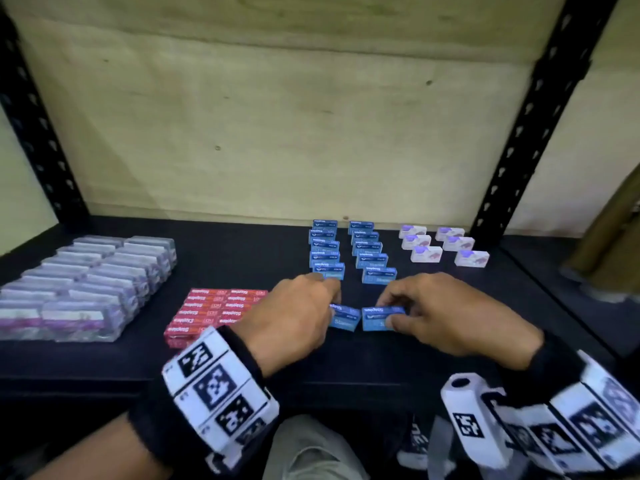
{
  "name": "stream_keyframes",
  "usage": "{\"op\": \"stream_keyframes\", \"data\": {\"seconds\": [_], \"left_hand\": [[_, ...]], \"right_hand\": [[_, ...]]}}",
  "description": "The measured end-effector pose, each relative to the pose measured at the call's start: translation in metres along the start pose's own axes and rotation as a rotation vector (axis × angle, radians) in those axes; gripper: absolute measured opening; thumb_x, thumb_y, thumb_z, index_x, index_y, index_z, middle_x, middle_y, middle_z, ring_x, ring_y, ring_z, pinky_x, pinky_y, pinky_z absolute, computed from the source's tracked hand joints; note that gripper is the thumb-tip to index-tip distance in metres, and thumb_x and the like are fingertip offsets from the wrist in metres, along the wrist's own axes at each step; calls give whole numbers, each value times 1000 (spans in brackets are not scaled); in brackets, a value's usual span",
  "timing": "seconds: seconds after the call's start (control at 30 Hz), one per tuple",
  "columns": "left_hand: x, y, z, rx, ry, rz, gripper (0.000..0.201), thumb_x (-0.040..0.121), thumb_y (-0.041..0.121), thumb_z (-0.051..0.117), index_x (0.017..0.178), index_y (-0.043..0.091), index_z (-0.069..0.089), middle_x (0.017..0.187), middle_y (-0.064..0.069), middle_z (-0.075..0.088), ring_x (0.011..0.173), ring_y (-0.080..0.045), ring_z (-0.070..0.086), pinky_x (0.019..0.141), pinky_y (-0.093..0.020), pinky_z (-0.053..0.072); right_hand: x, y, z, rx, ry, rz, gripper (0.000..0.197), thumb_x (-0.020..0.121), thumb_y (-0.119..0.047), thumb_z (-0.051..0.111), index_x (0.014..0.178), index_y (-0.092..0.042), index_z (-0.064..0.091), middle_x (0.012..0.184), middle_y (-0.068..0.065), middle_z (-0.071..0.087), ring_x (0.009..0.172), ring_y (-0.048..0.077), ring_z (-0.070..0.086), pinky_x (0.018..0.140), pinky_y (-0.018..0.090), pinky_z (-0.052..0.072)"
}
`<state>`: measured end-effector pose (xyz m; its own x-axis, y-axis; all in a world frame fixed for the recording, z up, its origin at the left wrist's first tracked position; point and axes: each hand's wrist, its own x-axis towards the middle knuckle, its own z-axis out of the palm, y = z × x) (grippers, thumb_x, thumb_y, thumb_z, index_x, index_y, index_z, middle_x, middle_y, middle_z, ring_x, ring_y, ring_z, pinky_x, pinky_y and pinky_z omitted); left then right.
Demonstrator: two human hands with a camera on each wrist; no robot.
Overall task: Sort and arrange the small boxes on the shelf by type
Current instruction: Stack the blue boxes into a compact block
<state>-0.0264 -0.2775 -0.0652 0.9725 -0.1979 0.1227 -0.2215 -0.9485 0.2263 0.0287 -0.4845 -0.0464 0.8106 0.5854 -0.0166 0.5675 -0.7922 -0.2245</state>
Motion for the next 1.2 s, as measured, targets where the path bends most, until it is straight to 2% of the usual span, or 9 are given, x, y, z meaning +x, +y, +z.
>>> {"op": "stream_keyframes", "data": {"seconds": [0.07, 0.13, 0.27, 0.43, 0.5, 0.63, 0.8, 1.0, 1.2], "left_hand": [[-10, 0, 15, -76, 73, -1, 9, 99, 26, 46, 107, 27, 50, 109, 5, 53, 101, -23, 58, 88, -39, 45], [-16, -2, 27, -151, 136, 3, 10, 100, 27, 44, 109, 27, 49, 108, 7, 50, 101, -21, 58, 89, -37, 44], [-20, -8, 48, -227, 235, 38, 17, 101, 27, 44, 116, 27, 51, 111, 10, 49, 105, -12, 52, 88, -25, 37], [-22, -14, 65, -277, 276, 66, 21, 99, 26, 48, 119, 26, 55, 111, 11, 53, 102, -12, 48, 94, -30, 37], [-23, -17, 66, -286, 293, 74, 21, 99, 25, 49, 119, 26, 55, 110, 12, 54, 101, -11, 48, 93, -29, 38], [-24, -17, 68, -280, 319, 75, 20, 98, 23, 50, 118, 26, 56, 108, 15, 53, 98, -9, 47, 90, -24, 37], [-26, -15, 67, -288, 326, 71, 19, 98, 23, 51, 115, 27, 56, 106, 16, 54, 96, -6, 46, 86, -18, 33], [-27, -15, 66, -297, 326, 68, 18, 97, 23, 52, 114, 27, 57, 105, 16, 55, 95, -6, 46, 86, -19, 34], [-28, -15, 66, -301, 315, 67, 18, 96, 23, 53, 113, 28, 56, 105, 16, 55, 94, -5, 46, 84, -16, 32]], "right_hand": [[-8, 4, 11, 86, 29, -23, 13, 91, -35, 64, 103, -39, 67, 83, -20, 59, 72, -3, 55, 70, 16, 42], [-13, 14, 21, 234, 63, -59, 16, 90, -33, 67, 105, -39, 70, 88, -16, 63, 76, 3, 58, 74, 20, 48], [-13, 32, 40, 512, 146, -60, 18, 88, -24, 73, 103, -33, 75, 93, -13, 68, 78, 11, 64, 74, 23, 51], [-17, 41, 57, 702, 200, -45, 19, 87, -20, 75, 102, -30, 76, 95, -2, 71, 84, 29, 63, 77, 29, 51], [-18, 42, 61, 731, 238, -47, 19, 86, -22, 75, 103, -31, 76, 94, 4, 70, 83, 33, 61, 78, 36, 52], [-20, 41, 64, 739, 254, -68, 20, 84, -24, 76, 103, -31, 76, 91, 8, 69, 78, 31, 59, 73, 33, 51], [-22, 41, 64, 787, 272, -79, 21, 83, -18, 78, 102, -28, 76, 87, 7, 69, 74, 16, 59, 75, 35, 51], [-22, 44, 67, 775, 284, -102, 21, 82, -20, 79, 101, -28, 77, 88, 4, 69, 78, 30, 61, 76, 41, 52], [-21, 45, 69, 755, 290, -109, 20, 81, -27, 78, 101, -30, 76, 89, 2, 71, 78, 27, 61, 75, 37, 52]]}}
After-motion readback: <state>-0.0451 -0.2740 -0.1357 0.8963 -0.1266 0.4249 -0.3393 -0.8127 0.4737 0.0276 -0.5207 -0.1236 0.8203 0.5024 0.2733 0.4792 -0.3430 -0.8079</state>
